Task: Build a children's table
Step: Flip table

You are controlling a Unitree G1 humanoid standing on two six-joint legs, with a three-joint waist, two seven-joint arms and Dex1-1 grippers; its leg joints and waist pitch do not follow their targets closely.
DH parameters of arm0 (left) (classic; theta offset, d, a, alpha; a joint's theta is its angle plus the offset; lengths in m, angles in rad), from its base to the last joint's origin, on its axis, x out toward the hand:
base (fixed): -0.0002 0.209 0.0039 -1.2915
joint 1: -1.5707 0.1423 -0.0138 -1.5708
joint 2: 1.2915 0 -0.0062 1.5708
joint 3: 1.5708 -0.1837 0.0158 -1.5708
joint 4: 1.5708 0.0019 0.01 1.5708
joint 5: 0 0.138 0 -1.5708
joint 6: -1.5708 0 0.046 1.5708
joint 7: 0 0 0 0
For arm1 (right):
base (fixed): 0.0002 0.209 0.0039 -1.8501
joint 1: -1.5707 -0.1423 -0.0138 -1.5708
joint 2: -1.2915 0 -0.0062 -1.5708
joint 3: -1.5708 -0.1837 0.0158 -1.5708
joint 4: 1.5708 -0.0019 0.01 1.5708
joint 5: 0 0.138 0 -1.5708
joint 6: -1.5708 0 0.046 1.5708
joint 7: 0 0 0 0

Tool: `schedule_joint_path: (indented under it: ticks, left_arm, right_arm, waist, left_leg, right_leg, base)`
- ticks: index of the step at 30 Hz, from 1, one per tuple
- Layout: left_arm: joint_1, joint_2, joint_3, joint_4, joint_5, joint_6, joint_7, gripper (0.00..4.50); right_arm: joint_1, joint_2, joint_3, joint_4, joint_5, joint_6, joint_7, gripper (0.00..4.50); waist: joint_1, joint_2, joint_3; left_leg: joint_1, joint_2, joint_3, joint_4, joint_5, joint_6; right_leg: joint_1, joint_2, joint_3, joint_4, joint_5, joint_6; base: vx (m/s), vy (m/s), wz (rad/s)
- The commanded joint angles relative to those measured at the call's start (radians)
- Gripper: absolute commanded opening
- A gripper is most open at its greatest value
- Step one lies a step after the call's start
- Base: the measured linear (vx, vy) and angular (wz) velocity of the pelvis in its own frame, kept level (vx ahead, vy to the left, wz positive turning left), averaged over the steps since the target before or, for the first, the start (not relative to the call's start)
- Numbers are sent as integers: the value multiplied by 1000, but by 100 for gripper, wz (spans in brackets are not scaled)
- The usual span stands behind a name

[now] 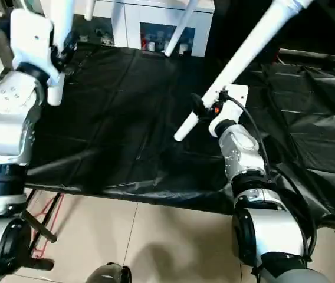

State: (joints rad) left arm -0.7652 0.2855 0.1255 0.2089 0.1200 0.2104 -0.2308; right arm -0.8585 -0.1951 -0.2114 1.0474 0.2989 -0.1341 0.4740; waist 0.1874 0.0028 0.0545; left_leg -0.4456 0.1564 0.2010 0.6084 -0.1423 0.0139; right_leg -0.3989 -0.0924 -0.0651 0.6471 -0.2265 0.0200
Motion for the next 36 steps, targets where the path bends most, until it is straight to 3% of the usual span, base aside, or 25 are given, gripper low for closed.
schedule_joint_path:
  ticks: [1,8,13,16,18,21,23,24,28,31,36]
  left_arm:
    - [16,-22,-61,4,-2,-8,-25,166]
    - [51,-14,-71,12,2,-30,-32,164]
    - [82,-15,-76,11,-7,-42,-41,164]
    - [108,-17,-80,9,-15,-49,-49,164]
    - [152,-21,-88,1,-16,-54,-54,164]
    - [189,-17,-93,-1,-14,-64,-57,164]
    - [204,-11,-93,2,-13,-71,-57,164]
    - [206,-10,-93,3,-13,-72,-56,164]
    - [246,3,-89,18,-17,-89,-55,164]
    - [273,12,-94,24,-21,-96,-58,164]
    - [288,25,-95,43,-24,-106,-58,164]
  right_arm:
    - [-20,19,35,-39,-17,-45,59,243]
    - [8,-16,40,-89,-57,-85,2,184]
    - [52,-45,52,-170,-100,-111,-32,169]
    - [105,-64,60,-254,-128,-113,-49,167]
    - [210,-88,58,-386,-156,-99,-80,167]
    - [311,-99,43,-503,-171,-83,-126,165]
    - [359,-104,42,-555,-187,-77,-142,163]
    - [366,-105,43,-562,-191,-78,-145,162]
    - [473,-101,53,-661,-240,-56,-198,162]
    - [538,-79,71,-733,-270,-28,-246,162]
    - [549,-54,96,-720,-267,-29,-243,162]
  waist:
    - [-7,-4,-88]
    - [0,-4,-88]
    - [3,-5,-87]
    - [2,-6,-88]
    - [4,0,-85]
    - [2,-2,-89]
    - [-2,-3,-85]
    - [1,-1,-82]
    - [-7,0,-74]
    - [-9,-2,-70]
    - [-15,-2,-67]
  left_leg:
    - [58,79,-38,-64,-163,27]
    - [61,80,-38,-64,-168,18]
    - [61,79,-38,-67,-182,9]
    - [59,79,-40,-68,-185,7]
    - [62,81,-39,-70,-189,-1]
    - [62,80,-43,-71,-186,-3]
    - [59,79,-42,-74,-212,-8]
    - [65,81,-41,-77,-257,-18]
    - [67,84,-48,-92,-364,-70]
    - [71,83,-50,-98,-401,-88]
    - [77,83,-53,-105,-459,-109]
  right_leg:
    - [30,-75,38,-52,109,-251]
    - [27,-74,39,-53,101,-240]
    - [26,-72,40,-56,83,-227]
    - [29,-73,39,-57,76,-217]
    - [24,-70,41,-61,73,-205]
    - [27,-68,39,-58,112,-184]
    - [27,-69,42,-63,83,-186]
    - [22,-70,43,-72,31,-181]
    - [19,-72,46,-86,-98,-151]
    - [15,-73,48,-93,-135,-131]
    - [15,-77,50,-103,-208,-119]
  base:
    - [0,0,0]
    - [0,0,0]
    - [0,0,0]
    - [0,0,0]
    - [0,0,0]
    - [0,0,0]
    - [0,0,0]
    - [0,0,0]
    - [0,0,0]
    - [0,0,0]
    - [0,0,0]
